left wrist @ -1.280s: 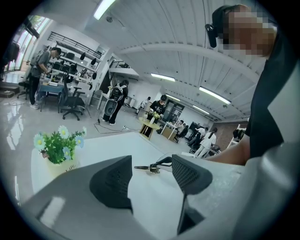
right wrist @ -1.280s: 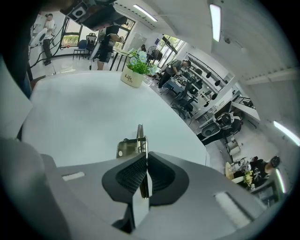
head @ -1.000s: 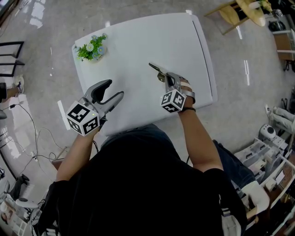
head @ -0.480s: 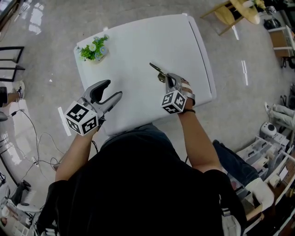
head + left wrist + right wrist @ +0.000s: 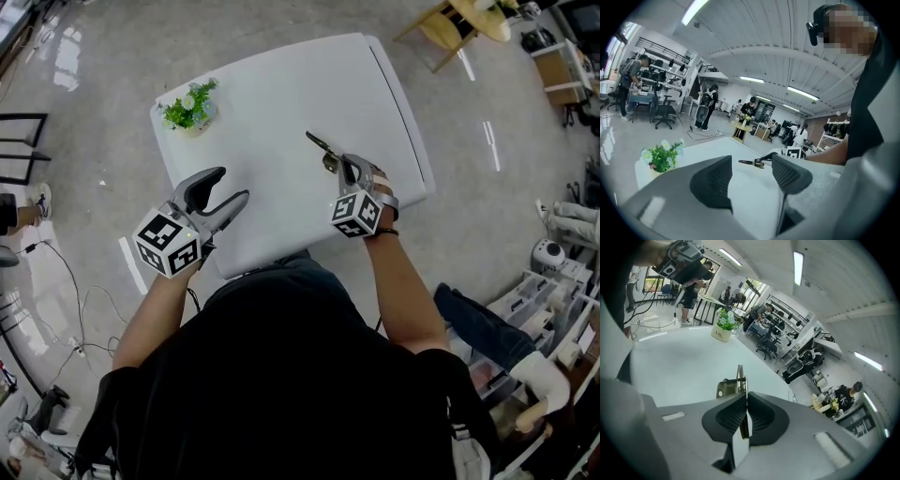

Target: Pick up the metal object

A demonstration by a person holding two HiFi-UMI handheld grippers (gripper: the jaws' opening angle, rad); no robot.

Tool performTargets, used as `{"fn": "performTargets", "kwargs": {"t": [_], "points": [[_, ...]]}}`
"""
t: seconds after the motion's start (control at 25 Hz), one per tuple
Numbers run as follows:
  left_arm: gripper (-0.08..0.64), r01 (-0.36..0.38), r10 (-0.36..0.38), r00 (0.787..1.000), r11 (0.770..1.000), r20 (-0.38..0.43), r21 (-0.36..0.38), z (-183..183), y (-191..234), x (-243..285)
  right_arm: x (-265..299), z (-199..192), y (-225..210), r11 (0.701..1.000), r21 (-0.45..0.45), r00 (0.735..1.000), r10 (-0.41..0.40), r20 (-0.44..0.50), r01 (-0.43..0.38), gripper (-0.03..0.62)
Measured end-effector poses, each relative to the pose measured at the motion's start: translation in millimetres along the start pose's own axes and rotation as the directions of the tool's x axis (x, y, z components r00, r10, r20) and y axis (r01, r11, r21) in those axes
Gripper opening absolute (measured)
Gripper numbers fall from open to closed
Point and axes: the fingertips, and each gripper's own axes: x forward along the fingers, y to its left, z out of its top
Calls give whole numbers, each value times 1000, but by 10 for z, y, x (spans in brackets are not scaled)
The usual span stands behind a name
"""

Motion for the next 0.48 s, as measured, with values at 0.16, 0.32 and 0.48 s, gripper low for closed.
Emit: {"fn": "performTargets", "kwargs": {"t": [0.16, 0.32, 0.48], "points": [[385, 17, -17, 1000, 1000, -2, 15, -3, -83, -42, -153, 11, 4, 1000, 10, 1000, -23, 4, 23, 32], [385, 31, -31, 999, 999, -11, 24, -22, -144, -91, -288, 45, 19, 999, 30, 999, -42, 12, 42, 32], [385, 49, -48, 999, 998, -24, 36, -45, -231, -145, -450, 77, 21, 997, 48, 998, -62, 21, 61, 32]]}}
